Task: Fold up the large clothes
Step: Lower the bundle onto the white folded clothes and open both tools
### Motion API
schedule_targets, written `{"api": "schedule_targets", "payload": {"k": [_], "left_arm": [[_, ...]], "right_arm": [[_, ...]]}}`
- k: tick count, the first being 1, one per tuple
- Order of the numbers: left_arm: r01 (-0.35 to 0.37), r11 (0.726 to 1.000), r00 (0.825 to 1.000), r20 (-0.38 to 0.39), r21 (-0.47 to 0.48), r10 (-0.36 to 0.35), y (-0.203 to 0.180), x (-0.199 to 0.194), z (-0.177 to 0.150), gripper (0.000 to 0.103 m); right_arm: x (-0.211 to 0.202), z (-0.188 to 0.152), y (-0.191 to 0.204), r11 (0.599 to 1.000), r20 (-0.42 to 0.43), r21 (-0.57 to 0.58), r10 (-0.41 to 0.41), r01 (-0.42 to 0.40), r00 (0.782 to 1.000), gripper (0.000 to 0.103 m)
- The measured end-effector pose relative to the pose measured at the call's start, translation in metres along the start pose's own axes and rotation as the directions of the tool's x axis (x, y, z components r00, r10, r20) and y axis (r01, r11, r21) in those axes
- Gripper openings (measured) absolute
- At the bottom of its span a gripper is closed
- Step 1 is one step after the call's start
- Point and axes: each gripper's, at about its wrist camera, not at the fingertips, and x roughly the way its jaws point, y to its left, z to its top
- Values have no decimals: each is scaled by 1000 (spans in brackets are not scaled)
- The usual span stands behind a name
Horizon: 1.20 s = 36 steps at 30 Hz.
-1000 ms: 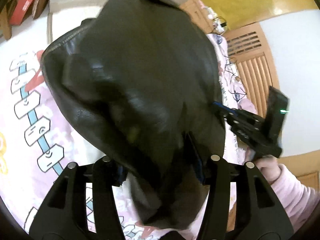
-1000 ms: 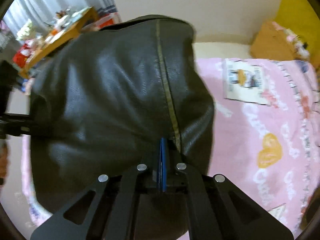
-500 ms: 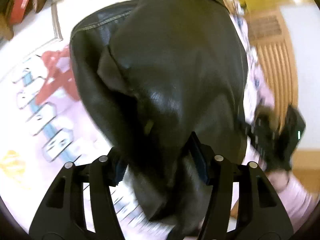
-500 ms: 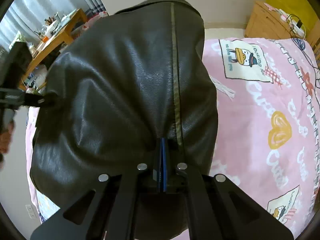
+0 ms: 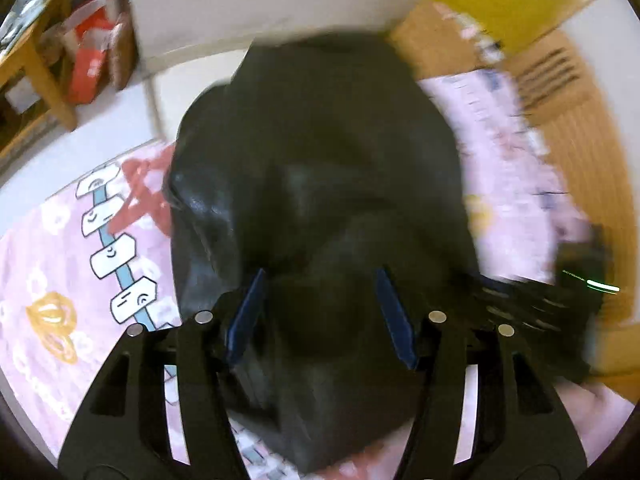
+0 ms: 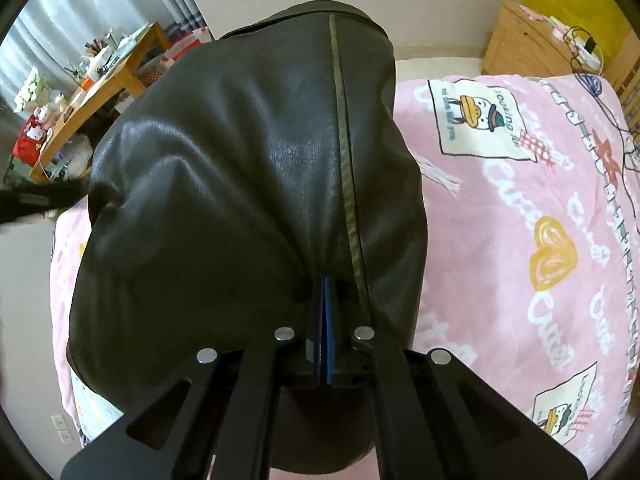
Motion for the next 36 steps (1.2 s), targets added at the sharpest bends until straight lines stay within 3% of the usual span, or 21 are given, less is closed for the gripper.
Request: {"api": "schedule_targets", "payload": {"k": [3,5,9,12,15,18,20,24,28,30,31,34,36], "left_arm": [[-37,998,999,24,-49,38,15,36,-2,52],[-107,994,993,51,-16,107,15,43,-4,56],[-135,991,989,51,-7,135,6,16,-1,52],[-113,990,986,128,84,102,-18,-20,11,52],[-104,982,976,206,157,70,-45,-35,41,54],[-93,982,985,162,161,67,-64,-3,83,54],[-93,986,993,88,142,81,-65,35,105,54],[-168,975,985,66,146,160,-74,76,111,54],[-176,977,982,88,121,166,-79,69,107,54],[-135,985,989,78,107,127,-77,55,102,54],[-82,991,995,73,101,75,-76,41,95,54],[-5,995,994,111,97,-6,-75,-3,65,55],[20,995,991,133,94,-32,-75,-31,44,55]], "right_arm": [[-2,-8,0,999,7,-8,31,-31,999,0],[-2,-13,10,998,26,-46,32,-31,999,0],[-20,-14,20,999,64,-42,30,-28,997,3],[-47,-32,26,994,132,-71,90,-81,987,3],[-43,-57,40,987,119,-151,79,-61,990,3],[-27,-70,37,990,98,-125,70,-58,993,2],[-20,-71,33,992,93,-116,62,-51,994,1],[-13,-75,34,986,107,-164,18,-1,994,1],[-11,-68,29,993,64,-116,14,-7,998,1],[-20,-66,28,994,48,-101,40,-35,998,1],[-28,-66,27,994,43,-90,60,-56,997,1],[-60,-66,20,996,65,-25,93,-91,994,13],[-89,-69,12,993,103,31,111,-115,988,52]]}}
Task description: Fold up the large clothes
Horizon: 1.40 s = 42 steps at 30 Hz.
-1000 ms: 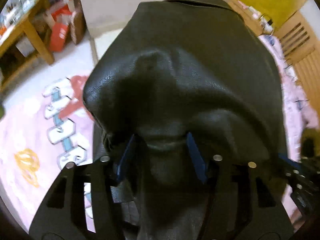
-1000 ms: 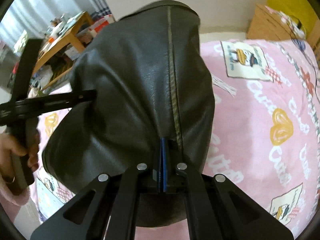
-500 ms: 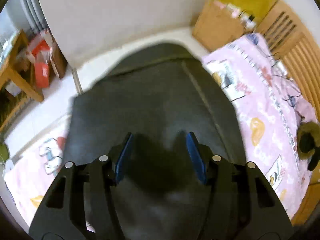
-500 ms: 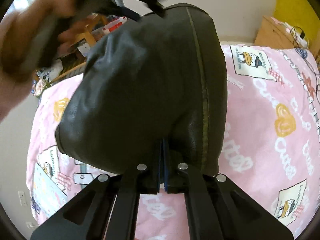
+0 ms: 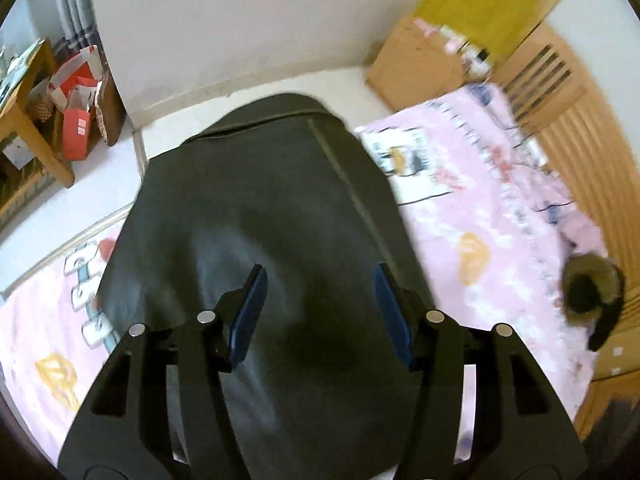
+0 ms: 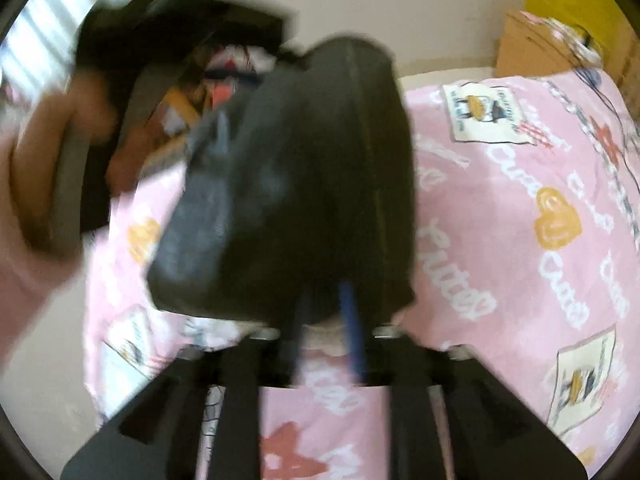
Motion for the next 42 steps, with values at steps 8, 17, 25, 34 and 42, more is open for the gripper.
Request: {"api": "schedule_targets", "payload": {"k": [8,17,25,34,42], "left_arm": [[-16,1000,990,141,-25,20,-17,-151,-64,86],[-57,996,978,199,-64,69,-38,-258,-106,91],[-217,974,956,186,-73,227,-50,-318,-141,91],[-193,976,957,201,-99,210,-67,-376,-158,91],[-238,968,945,214,-78,249,-91,-407,-177,91]], "right_arm": [[-139,8,2,999,219,7,-52,51,974,89],[-239,1,33,992,312,-8,-117,125,943,95],[-296,-7,64,998,340,-30,-42,55,940,95],[-347,-35,105,993,415,-38,-83,108,906,95],[-361,-44,109,993,418,-15,-100,117,903,95]]}}
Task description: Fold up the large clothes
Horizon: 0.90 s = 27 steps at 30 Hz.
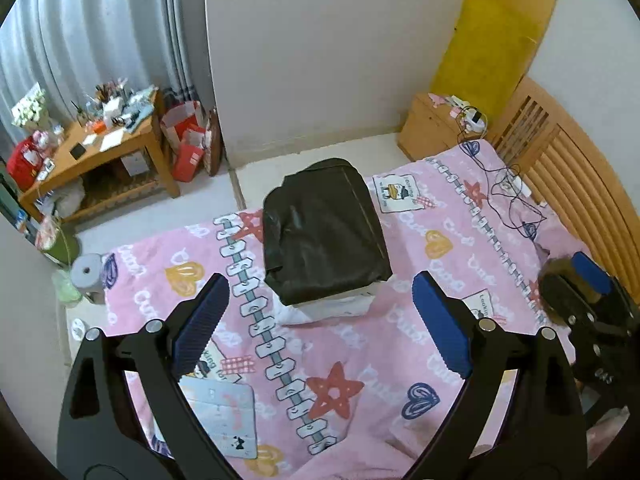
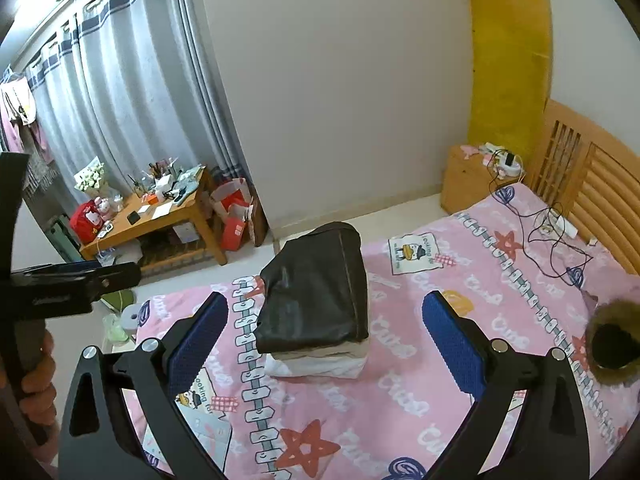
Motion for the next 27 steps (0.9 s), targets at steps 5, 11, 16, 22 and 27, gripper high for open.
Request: {"api": "schedule_targets", "payload": {"k": [5,11,16,22,27], "left_arm": [[-48,998,999,17,38,47,-11,-14,-10,91],[-46,999,999,-2,28,46,-19,-17,-26,91],[-34,999,999,17,10,34,-20,-26,-33,91],[-37,999,999,-18,-7,37,-22,-30,-39,91],[-56,998,998,-24,6,56,-29,-31,-42,91]], "right_arm": [[-10,0,-5,999,7,35,17,-17,1000,95],[-23,-10,-2,1000,10,2,4,-4,1000,95],[-30,-20,0,1000,-11,-4,14,-14,1000,95],[-37,-29,3,1000,-29,-3,31,-31,999,95],[-41,-29,0,1000,-33,-14,28,-29,999,95]]}}
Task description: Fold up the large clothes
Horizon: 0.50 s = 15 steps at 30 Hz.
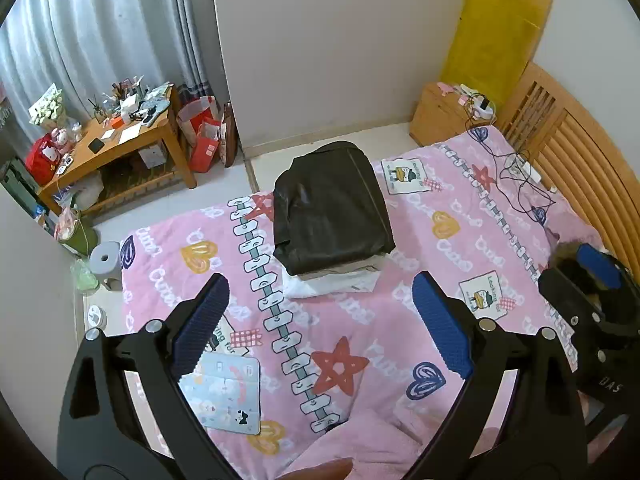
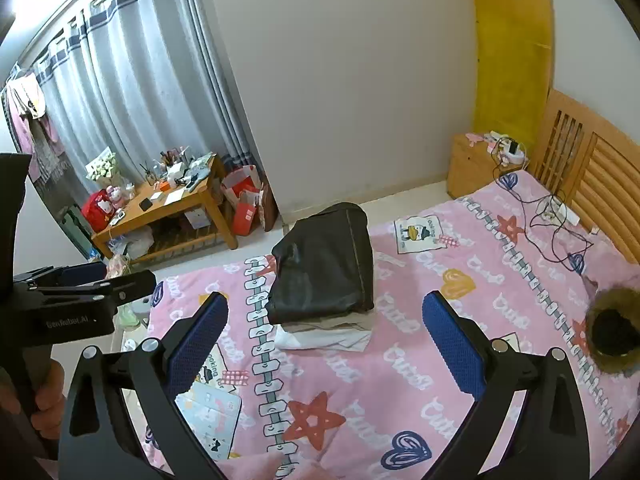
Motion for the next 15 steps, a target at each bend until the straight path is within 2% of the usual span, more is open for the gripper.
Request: {"api": "schedule_targets", "payload": {"k": [10,15], "left_arm": [[-59,998,997,55,9,59,-10,-15,-1,91],[-49,998,998,44,-25,50,-9,-21,-6,91]], "right_arm": [[-6,-3,-7,1000,5,-22,-16,16,1000,95],[-10,-3,-7,1000,10,-26,7,-7,1000,95]]}}
